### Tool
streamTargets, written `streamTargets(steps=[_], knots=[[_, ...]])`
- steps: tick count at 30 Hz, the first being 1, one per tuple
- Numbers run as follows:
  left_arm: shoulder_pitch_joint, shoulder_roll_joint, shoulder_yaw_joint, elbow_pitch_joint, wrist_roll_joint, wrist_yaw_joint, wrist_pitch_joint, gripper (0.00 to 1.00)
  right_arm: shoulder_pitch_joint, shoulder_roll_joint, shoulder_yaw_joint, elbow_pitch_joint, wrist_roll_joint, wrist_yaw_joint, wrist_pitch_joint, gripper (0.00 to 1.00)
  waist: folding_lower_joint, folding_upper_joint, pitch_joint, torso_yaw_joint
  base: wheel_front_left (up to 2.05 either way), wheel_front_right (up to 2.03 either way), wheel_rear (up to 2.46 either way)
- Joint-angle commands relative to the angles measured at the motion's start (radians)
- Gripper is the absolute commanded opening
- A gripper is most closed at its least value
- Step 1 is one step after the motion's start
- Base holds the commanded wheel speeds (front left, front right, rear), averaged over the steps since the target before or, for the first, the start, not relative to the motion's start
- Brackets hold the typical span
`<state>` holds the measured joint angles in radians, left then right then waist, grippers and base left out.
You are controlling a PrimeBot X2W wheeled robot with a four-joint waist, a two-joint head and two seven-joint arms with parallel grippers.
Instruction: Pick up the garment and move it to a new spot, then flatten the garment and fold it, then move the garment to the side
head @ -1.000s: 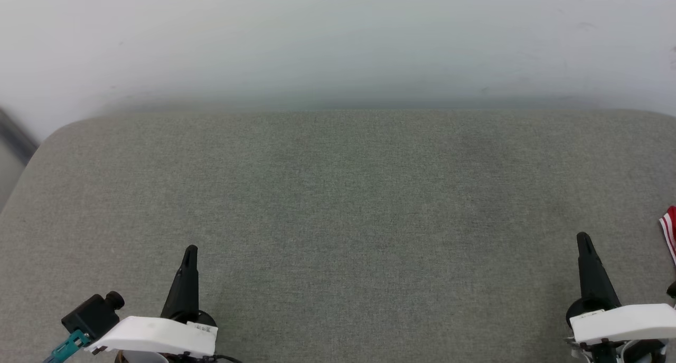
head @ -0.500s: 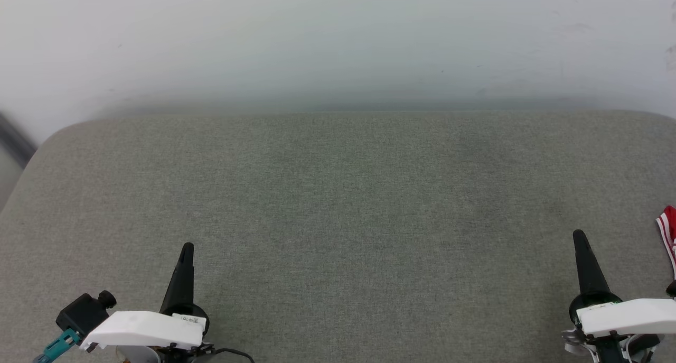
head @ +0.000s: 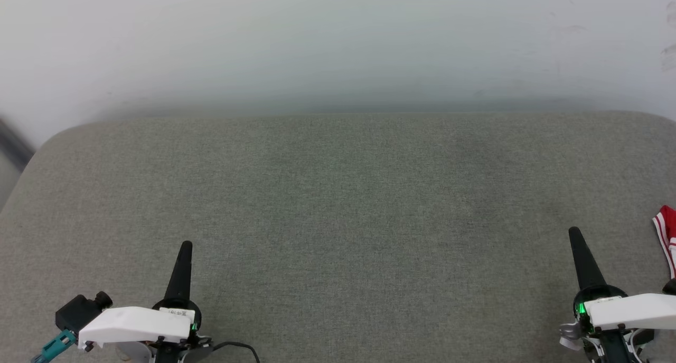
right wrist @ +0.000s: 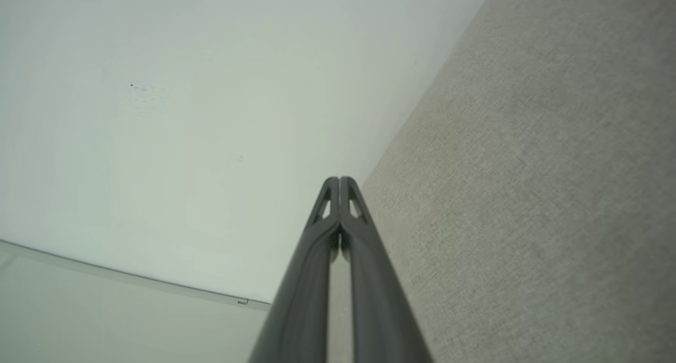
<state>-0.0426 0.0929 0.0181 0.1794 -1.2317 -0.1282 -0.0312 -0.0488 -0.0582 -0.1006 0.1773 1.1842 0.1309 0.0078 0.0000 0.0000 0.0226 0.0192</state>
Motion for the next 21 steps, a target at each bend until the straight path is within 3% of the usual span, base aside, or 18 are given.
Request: streamTargets(steps=[1, 21], knots=[[-0.021, 0.002, 0.007, -0.002, -0.025, -0.003, 0.006, 0.0, -0.021, -0.001, -0.002, -0.001, 0.027, 0.0, 0.006, 0.0, 0.0, 0.0, -0.001, 0.0, 0.0, 0.0, 0.0], [-0.043, -0.005, 0.03, 0.028, -0.197, -0.003, 0.055, 0.0, -0.04, 0.002, -0.005, 0.031, 0.207, 0.0, 0.05, 0.0, 0.0, 0.0, -0.008, -0.008, 0.0, 0.0, 0.0]])
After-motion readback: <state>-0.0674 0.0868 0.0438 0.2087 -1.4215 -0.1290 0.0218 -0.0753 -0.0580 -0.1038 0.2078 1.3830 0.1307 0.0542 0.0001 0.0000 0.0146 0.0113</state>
